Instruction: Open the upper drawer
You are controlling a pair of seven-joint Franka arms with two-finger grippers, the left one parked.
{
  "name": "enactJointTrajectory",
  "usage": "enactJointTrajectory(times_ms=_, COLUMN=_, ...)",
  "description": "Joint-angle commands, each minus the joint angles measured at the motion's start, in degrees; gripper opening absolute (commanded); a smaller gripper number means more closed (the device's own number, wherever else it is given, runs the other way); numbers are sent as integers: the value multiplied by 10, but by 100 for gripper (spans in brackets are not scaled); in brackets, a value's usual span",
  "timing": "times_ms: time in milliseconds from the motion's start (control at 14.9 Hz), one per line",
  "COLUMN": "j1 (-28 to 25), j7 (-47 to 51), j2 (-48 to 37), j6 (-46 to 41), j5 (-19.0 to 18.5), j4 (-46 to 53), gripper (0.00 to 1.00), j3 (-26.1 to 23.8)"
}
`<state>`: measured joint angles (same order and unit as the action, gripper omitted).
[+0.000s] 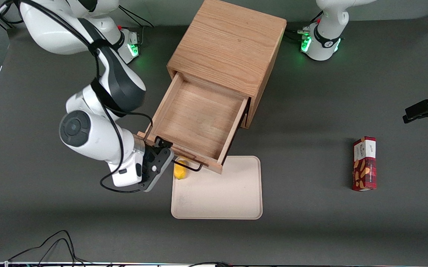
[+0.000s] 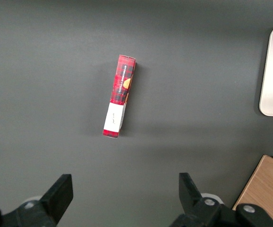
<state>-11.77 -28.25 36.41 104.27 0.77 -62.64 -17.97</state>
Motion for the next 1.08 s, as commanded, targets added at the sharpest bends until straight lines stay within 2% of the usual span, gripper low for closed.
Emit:
enactJointTrajectory(times_ms=0, j1=1, j7=9, j2=-74, j6=-43, j5=-13, j4=-52, gripper=100, j3=5)
enactJointTrajectory(times_ms=202, j1=35, j7=25, j2=-177, j6=-53, j5=-15, j4=-162, gripper=100, j3=-2)
enactJointTrajectory(times_ms=471, j1=58, j7=99, j2=-303, j6=-84, j5=-16, j4=-293, gripper=100, j3=3)
enactJointTrajectory(times_ms=740, j1=141, j7=235, j2=-330, j6=-145, j5=-14, j4=-310, gripper=100, j3=0)
enactJointTrajectory(times_ms=1010, j1=199, j7=358, j2=-340, j6=-173, j5=12, j4=-296, gripper=100, j3=-3)
